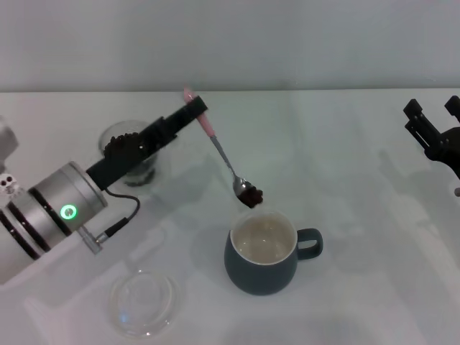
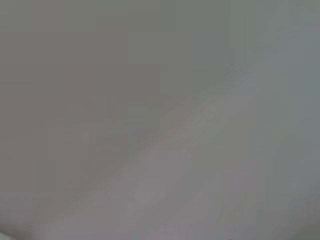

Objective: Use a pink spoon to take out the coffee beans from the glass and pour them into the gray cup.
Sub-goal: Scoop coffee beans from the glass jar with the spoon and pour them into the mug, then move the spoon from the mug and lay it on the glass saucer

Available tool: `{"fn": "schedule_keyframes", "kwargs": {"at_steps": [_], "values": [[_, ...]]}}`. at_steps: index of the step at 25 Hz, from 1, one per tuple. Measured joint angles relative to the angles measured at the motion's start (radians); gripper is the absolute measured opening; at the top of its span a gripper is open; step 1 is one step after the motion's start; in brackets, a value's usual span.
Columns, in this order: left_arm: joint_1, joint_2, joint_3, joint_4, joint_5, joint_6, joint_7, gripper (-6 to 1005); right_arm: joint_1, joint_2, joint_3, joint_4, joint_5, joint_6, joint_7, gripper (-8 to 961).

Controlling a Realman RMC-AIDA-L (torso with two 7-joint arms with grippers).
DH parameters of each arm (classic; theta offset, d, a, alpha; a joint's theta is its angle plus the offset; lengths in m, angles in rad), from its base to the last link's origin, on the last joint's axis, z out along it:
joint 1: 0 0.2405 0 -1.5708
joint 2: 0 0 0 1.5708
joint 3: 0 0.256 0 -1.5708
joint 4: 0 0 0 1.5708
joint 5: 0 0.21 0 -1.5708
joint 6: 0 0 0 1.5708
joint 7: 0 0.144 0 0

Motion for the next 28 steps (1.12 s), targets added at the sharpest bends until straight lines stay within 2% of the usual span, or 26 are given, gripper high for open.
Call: {"fn": "schedule_keyframes", "kwargs": {"at_steps": [13, 19, 23, 28], "values": [[-0.060, 0.002, 0.000, 0.010, 0.182, 0.011, 0.224, 128, -0.002, -0.001, 0.003, -0.008, 0.000, -0.007, 0.000, 868], [-0.078, 0.003, 0.000, 0.011, 0.208, -0.011, 0.291, 128, -0.003, -0.002, 0.005, -0.009, 0.000, -0.011, 0.000, 868], [-0.040, 0.009, -0.023, 0.025, 0.156, -0.078, 0.202, 127, -0.003, -0.002, 0.006, -0.009, 0.000, -0.011, 0.000, 868], [0.073, 0.012, -0.026, 0.103, 0.072, -0.112, 0.052, 127, -0.003, -0.002, 0.005, -0.009, 0.000, -0.011, 0.000, 868]]}}
